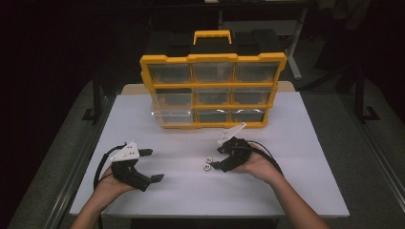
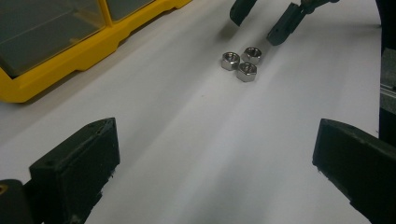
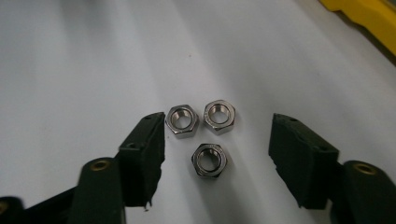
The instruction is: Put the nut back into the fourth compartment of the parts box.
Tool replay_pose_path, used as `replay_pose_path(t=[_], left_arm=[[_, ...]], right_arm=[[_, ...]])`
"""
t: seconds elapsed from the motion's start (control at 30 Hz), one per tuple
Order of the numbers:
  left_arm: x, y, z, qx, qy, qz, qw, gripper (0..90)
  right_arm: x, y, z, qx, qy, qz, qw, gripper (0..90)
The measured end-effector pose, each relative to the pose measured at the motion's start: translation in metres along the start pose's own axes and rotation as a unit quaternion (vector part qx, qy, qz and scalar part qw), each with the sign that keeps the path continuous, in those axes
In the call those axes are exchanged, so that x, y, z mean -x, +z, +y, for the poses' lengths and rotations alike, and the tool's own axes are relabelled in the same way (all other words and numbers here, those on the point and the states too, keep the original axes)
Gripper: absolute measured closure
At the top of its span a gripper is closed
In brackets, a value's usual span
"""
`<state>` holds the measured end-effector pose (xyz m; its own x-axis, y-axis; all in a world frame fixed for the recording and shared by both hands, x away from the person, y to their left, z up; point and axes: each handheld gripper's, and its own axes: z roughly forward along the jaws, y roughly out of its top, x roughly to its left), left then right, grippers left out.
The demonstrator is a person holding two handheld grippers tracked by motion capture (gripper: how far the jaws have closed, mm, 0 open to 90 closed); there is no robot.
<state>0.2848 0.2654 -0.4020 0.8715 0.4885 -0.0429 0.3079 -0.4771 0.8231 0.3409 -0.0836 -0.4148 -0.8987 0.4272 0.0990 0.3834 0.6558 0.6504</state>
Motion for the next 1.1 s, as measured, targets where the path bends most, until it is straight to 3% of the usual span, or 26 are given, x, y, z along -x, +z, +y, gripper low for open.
replay_pose_path(t=[0.33,0.5,0.7,0.73,0.83,1.1], left_arm=[[0.000,0.001,0.000,0.001,0.003,-0.001,1.0000,0.9],[0.001,0.001,0.000,0.003,0.002,-0.002,1.0000,0.9],[0.001,0.001,0.000,0.003,0.000,-0.003,1.0000,1.0],[0.001,0.001,0.000,0.003,0.000,-0.003,1.0000,1.0],[0.001,0.000,0.000,0.003,0.000,-0.003,1.0000,1.0],[0.001,-0.001,0.000,0.002,0.000,-0.002,1.0000,1.0]], right_arm=[[0.003,0.014,-0.002,-0.031,-0.037,0.003,0.9988,49.6],[0.002,0.019,-0.003,-0.042,-0.035,0.007,0.9985,55.5],[0.003,0.022,-0.005,-0.047,-0.049,0.004,0.9977,59.5],[0.004,0.023,-0.005,-0.044,-0.061,0.004,0.9971,60.6],[0.002,0.024,-0.006,-0.049,-0.054,0.003,0.9973,62.9],[0.000,0.023,-0.009,-0.046,-0.065,-0.008,0.9968,66.5]])
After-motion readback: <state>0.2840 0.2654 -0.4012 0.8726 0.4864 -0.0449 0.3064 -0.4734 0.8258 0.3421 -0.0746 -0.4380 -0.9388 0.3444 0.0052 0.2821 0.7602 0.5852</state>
